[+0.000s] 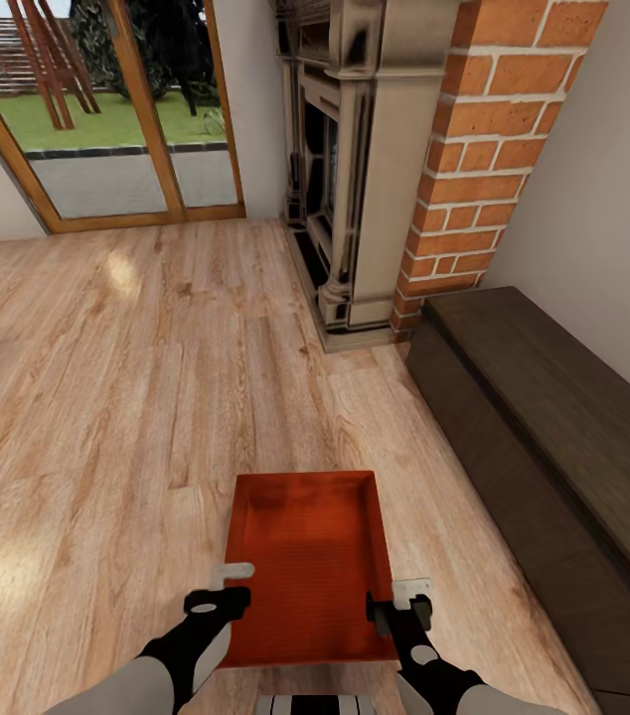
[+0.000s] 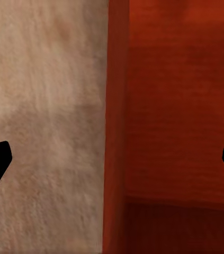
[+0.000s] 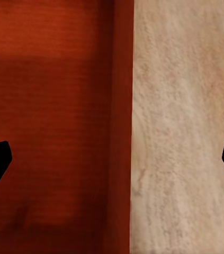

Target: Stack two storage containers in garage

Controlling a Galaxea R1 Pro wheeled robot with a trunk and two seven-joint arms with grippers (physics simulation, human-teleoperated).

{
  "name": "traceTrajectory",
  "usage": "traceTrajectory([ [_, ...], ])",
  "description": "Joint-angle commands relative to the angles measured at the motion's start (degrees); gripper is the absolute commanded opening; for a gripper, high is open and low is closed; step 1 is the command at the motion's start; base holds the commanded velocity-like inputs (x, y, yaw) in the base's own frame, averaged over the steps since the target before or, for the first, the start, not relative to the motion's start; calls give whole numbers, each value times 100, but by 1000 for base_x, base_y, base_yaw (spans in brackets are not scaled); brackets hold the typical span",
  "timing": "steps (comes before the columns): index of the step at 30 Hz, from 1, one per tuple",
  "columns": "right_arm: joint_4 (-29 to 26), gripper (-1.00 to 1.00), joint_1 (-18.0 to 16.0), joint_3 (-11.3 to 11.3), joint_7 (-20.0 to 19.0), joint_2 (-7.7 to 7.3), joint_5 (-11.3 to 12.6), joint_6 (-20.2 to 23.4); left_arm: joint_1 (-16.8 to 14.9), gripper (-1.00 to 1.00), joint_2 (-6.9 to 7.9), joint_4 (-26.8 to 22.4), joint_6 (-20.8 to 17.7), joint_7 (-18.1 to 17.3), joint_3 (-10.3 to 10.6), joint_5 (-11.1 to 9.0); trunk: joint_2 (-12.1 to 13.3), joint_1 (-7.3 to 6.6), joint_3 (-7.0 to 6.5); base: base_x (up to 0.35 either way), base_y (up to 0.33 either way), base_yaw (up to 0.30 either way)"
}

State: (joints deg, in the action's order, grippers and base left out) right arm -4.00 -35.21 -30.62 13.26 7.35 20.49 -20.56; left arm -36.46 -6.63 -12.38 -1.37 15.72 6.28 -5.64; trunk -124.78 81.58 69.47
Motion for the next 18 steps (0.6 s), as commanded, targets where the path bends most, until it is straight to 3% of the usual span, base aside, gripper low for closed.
traceTrajectory([
  [1,4,100,-3,-51,21,0,36,-16,-1,100,4,9,-14,25,49,6,-1,-1,3,0,0,0],
  [5,4,100,-3,-67,3,-4,10,-18,-1,100,11,89,-10,2,49,338,-1,-1,3,0,0,0],
  [8,4,100,-3,-72,-26,-5,3,-18,-1,100,16,114,-5,-4,49,445,-1,-1,3,0,0,0],
  [18,4,100,-3,-76,-90,-6,-1,-20,-1,100,73,135,2,-14,49,513,-1,-1,3,0,0,0],
])
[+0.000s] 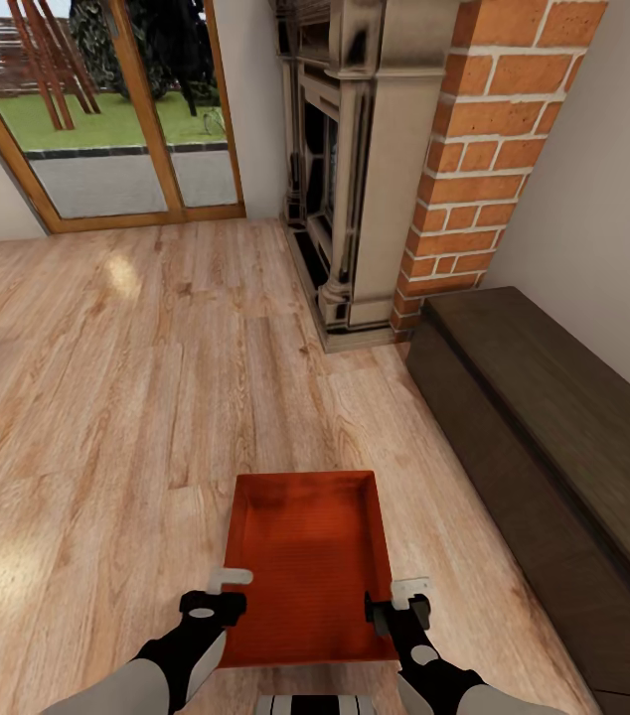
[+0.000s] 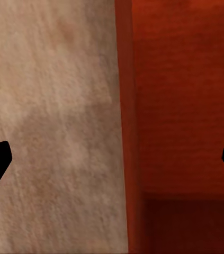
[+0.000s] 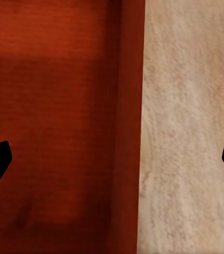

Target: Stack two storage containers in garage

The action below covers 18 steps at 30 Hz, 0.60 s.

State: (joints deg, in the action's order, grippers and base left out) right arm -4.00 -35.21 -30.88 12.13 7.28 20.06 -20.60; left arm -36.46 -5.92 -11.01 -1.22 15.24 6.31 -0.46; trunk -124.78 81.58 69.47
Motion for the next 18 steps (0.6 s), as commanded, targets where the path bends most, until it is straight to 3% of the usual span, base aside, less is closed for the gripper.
traceTrajectory([
  [1,4,100,-3,-49,20,1,42,-18,-2,100,5,0,-15,33,46,-6,-1,-1,3,0,0,0],
  [18,4,100,-3,-41,9,2,105,-15,-2,100,-4,38,50,32,31,-52,-1,-1,3,0,0,0],
])
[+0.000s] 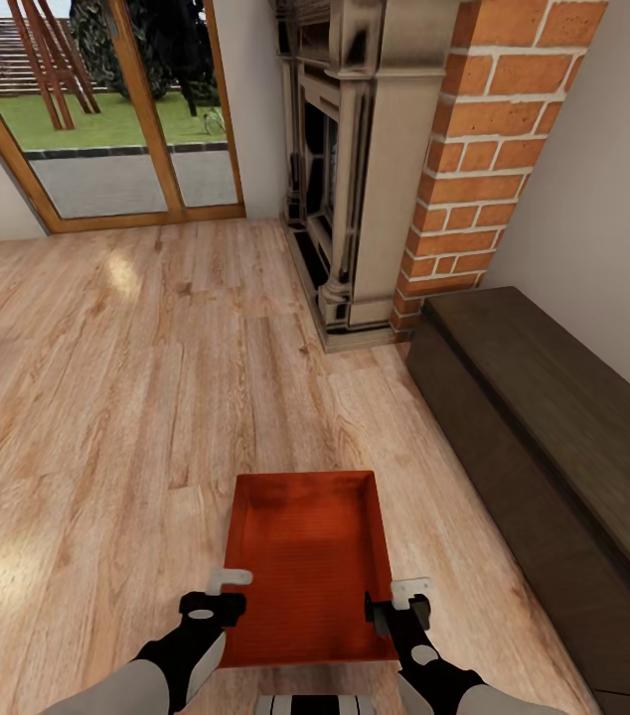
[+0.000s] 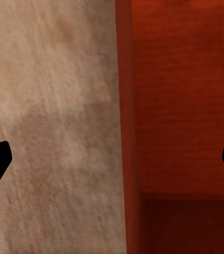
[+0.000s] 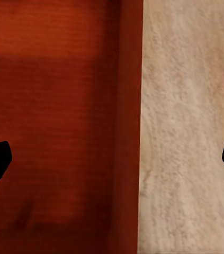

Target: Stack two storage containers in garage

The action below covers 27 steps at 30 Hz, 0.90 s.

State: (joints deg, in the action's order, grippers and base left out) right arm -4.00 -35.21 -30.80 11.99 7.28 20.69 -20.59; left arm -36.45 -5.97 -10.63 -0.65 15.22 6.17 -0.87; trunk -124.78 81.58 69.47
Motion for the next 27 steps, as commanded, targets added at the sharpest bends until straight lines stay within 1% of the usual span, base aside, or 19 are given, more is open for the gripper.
traceTrajectory([
  [1,4,100,-3,-49,22,1,47,-15,-2,100,-4,-3,-6,34,44,-13,-1,-1,3,0,0,0],
  [11,4,100,-3,-49,31,1,51,-14,-2,100,-44,-29,-8,64,18,-26,-1,-1,3,0,0,0],
  [27,4,100,-3,-43,31,1,53,-15,-2,100,-53,-47,-6,82,-5,-34,-1,-1,3,0,0,0],
])
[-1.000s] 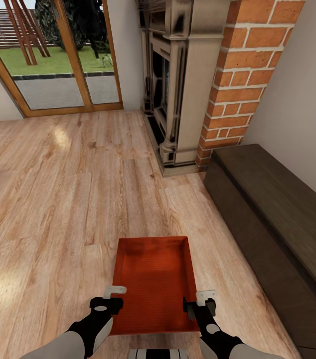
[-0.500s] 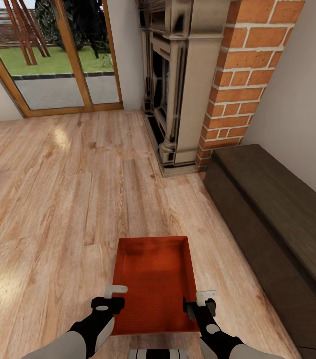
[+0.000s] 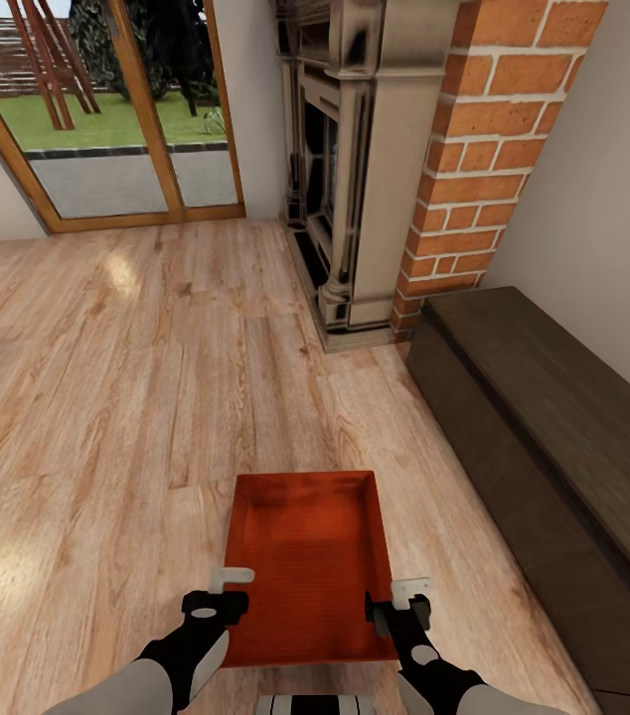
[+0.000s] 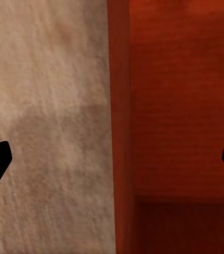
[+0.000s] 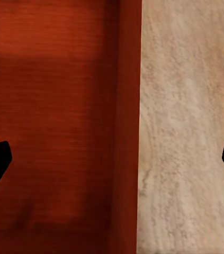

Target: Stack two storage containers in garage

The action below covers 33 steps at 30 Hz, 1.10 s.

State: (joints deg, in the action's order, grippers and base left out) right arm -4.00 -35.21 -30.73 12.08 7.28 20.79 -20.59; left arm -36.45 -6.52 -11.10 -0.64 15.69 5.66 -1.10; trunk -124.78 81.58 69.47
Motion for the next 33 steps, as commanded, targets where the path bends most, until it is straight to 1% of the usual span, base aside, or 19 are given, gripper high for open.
traceTrajectory([
  [1,4,100,-3,-49,22,1,42,-15,-2,100,1,-2,-7,35,46,-13,-1,-1,3,0,0,0],
  [11,4,100,-3,-47,22,1,42,-15,-2,100,-3,-27,-4,70,33,-14,-1,-1,3,0,0,0],
  [17,4,100,-3,-47,22,1,44,-15,-2,100,-6,-27,1,74,32,-15,-242,131,111,0,0,0],
  [33,4,100,-3,-47,22,1,47,-15,-2,100,1,-58,3,74,32,-26,-242,131,111,0,0,0],
])
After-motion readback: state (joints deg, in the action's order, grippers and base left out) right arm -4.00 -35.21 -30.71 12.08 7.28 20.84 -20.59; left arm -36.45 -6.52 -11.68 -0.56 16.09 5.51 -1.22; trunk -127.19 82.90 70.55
